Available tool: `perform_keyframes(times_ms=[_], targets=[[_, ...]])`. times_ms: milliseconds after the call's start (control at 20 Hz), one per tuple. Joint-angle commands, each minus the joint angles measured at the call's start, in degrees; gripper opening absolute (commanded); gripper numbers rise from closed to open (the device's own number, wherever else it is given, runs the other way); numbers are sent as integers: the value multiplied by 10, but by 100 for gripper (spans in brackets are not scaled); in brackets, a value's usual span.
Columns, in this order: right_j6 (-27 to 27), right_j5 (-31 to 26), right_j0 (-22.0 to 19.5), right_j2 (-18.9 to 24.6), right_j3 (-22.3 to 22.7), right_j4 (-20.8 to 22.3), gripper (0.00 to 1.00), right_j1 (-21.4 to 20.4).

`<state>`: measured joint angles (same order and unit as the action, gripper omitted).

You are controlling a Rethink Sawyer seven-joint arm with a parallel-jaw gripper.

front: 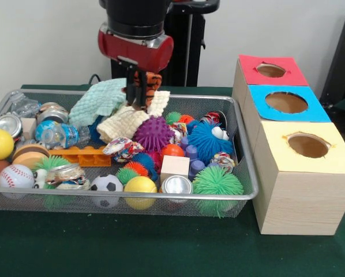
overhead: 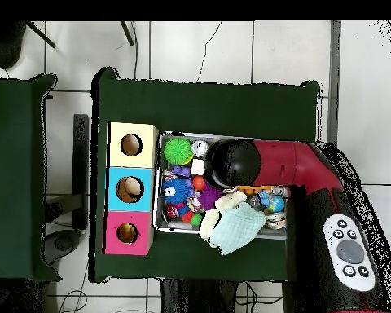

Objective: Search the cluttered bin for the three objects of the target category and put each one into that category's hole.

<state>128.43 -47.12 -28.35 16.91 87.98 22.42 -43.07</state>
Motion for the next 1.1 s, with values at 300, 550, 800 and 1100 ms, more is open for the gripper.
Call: perform_keyframes(times_ms=[300,550,800,1100], targets=[[12,-66,55,3,44,-39,0,-4],[26,-64,75,-7,41,-51,0,-1],[35,-60,91,-17,47,-61,0,-3],[42,-52,107,-26,59,-75,0,-7]])
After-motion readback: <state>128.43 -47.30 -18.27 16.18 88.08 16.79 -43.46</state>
